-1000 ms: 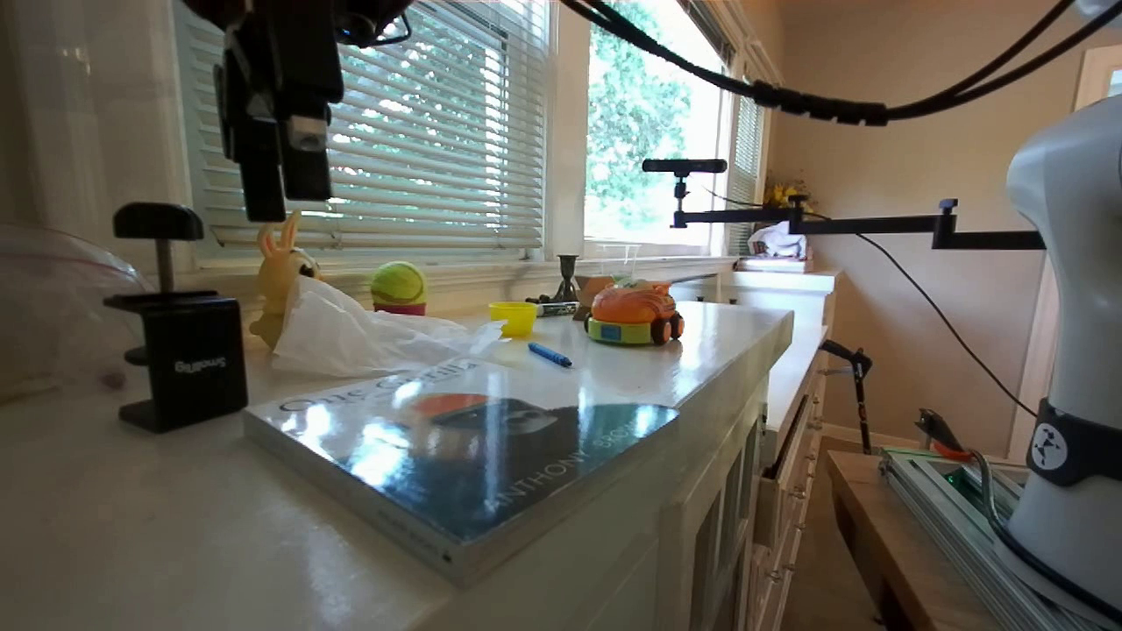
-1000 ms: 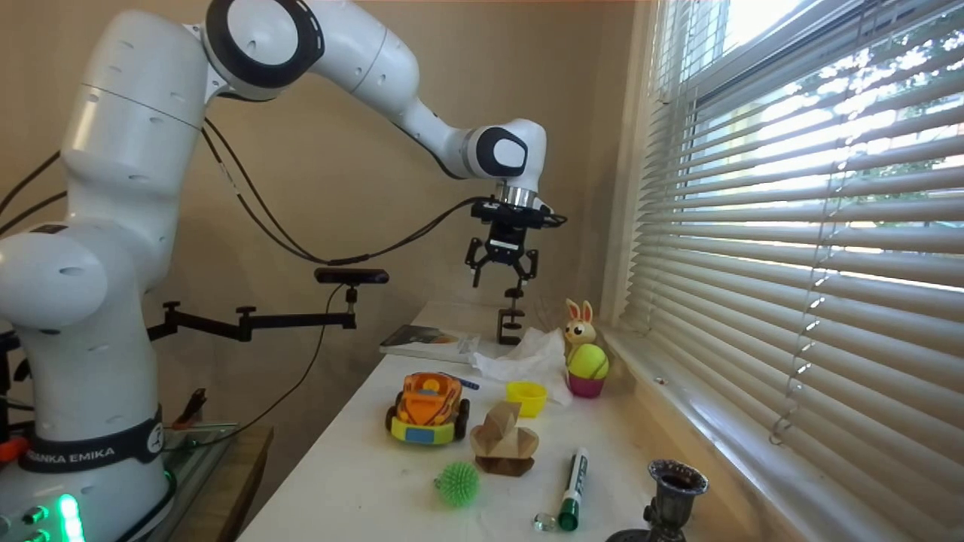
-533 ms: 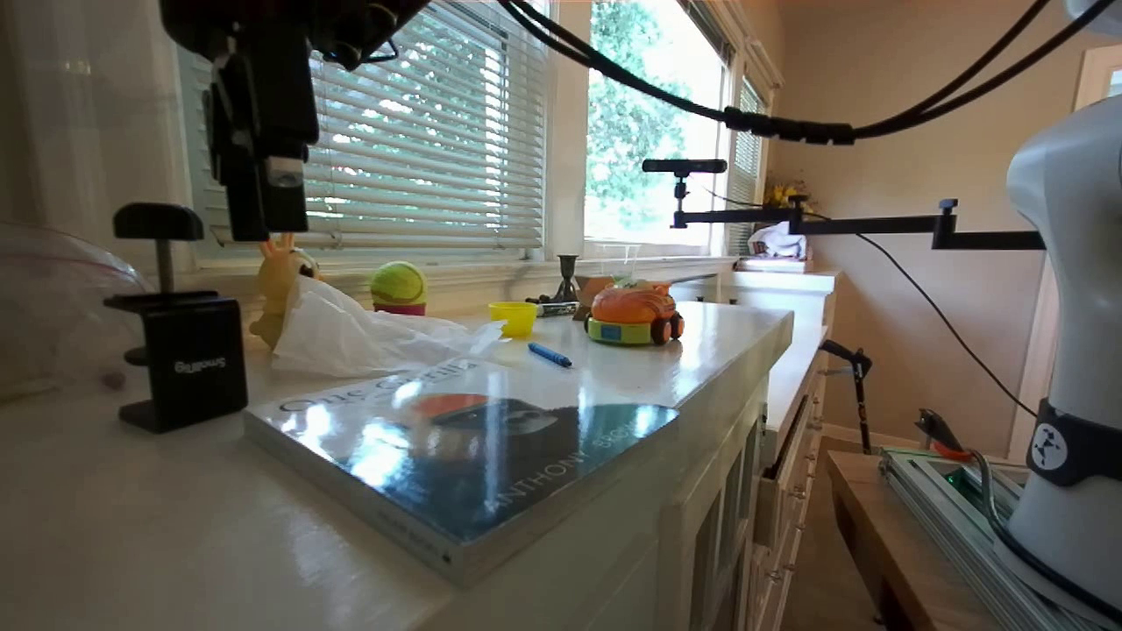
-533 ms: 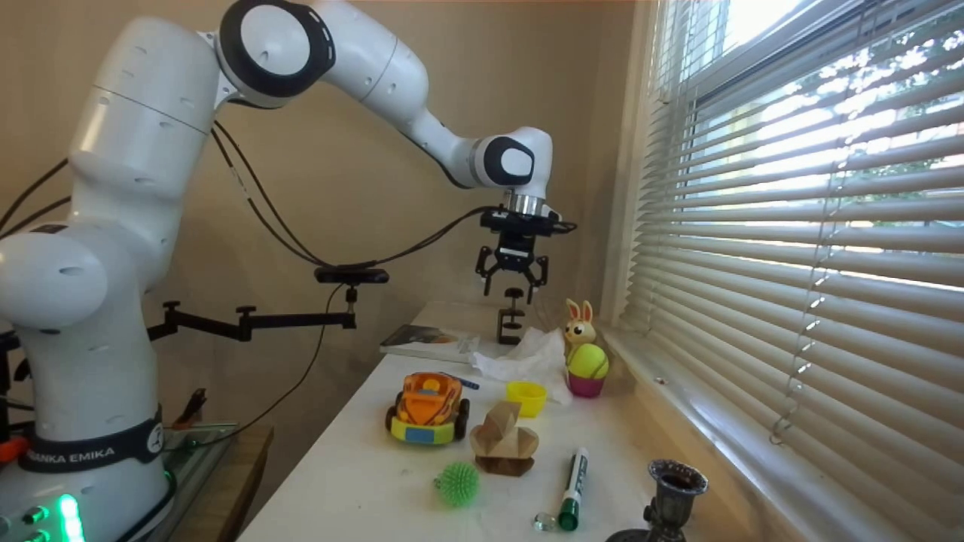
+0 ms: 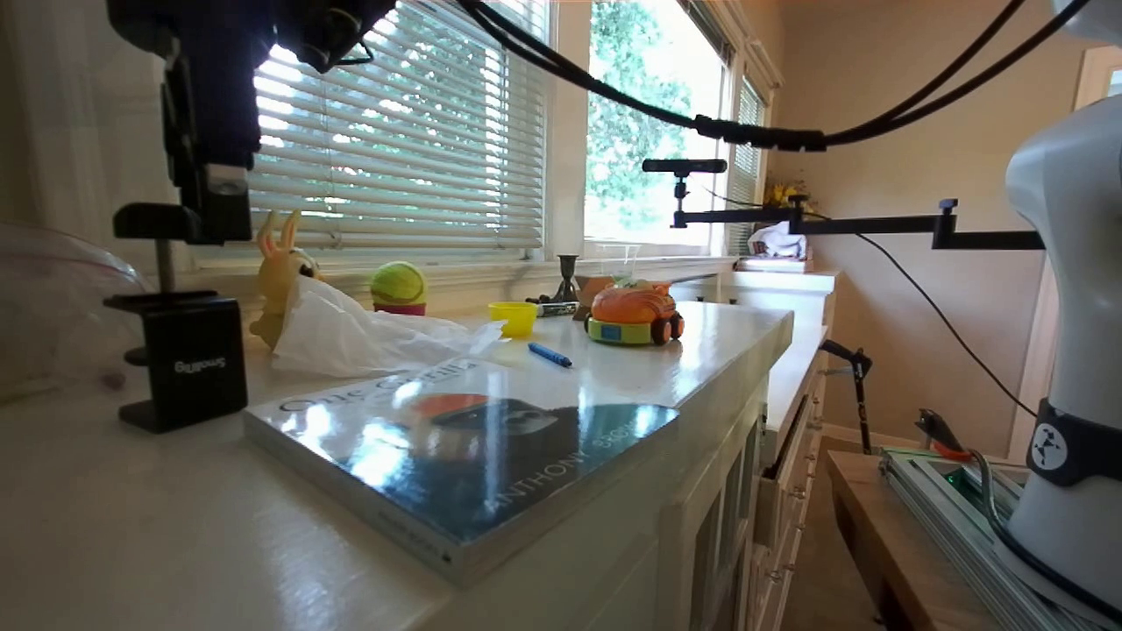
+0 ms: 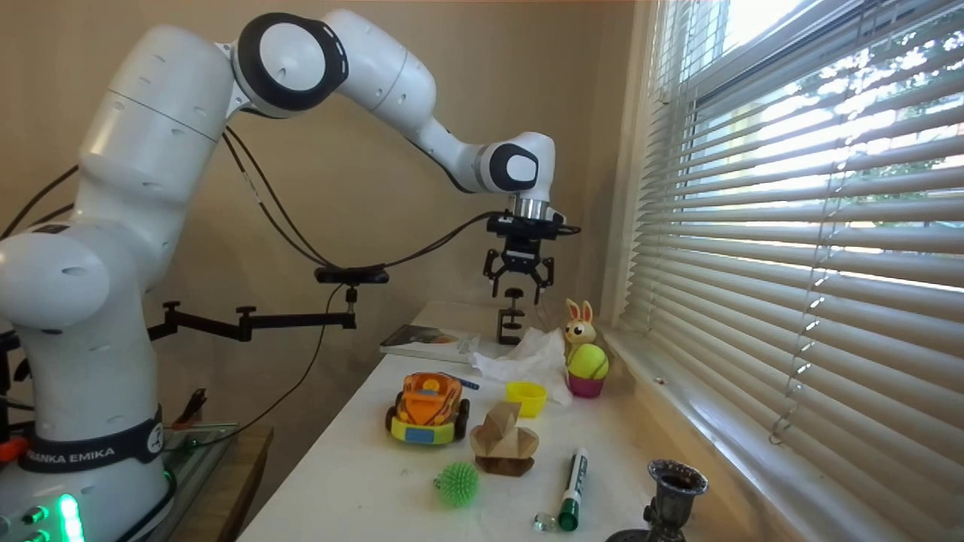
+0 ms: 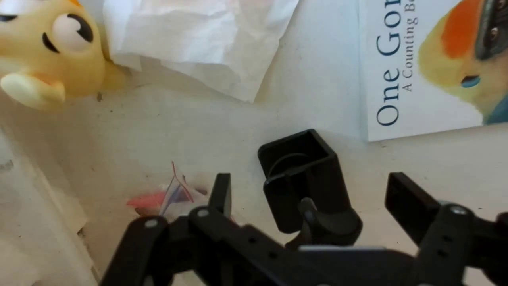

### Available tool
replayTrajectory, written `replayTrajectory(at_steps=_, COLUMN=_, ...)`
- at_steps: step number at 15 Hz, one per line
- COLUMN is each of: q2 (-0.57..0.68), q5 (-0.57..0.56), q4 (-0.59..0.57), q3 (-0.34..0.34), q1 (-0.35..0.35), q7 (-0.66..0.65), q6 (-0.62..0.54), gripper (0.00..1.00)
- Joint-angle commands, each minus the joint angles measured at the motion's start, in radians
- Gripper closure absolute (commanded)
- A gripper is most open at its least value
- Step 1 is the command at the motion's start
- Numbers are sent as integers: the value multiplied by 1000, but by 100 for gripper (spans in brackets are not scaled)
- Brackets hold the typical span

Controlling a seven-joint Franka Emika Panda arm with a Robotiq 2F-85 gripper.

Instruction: Rotate the black clamp.

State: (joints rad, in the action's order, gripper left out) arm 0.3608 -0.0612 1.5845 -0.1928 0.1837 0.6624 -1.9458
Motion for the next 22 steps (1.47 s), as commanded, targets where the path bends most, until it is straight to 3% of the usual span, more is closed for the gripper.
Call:
replayTrajectory(at_steps=1, q2=47, q5=-34, q4=-67, q3=-6, q1=17, q7=-53, q6=-4, gripper=0)
replayTrajectory(at_steps=14, q2=59, q5=-28, q4=-108, q3=-13, q1=34, q7=-102, q6=58, gripper=0)
replayTrajectory(at_steps=15, q2=50, q5=-6, q4=-70, q3=-21, q1=19, q7=-68, q6=8, gripper=0)
replayTrajectory(at_steps=22, q2=51, q5=-6, q4=-71, q3=-21, q1=18, q7=-69, q6=11, gripper=0)
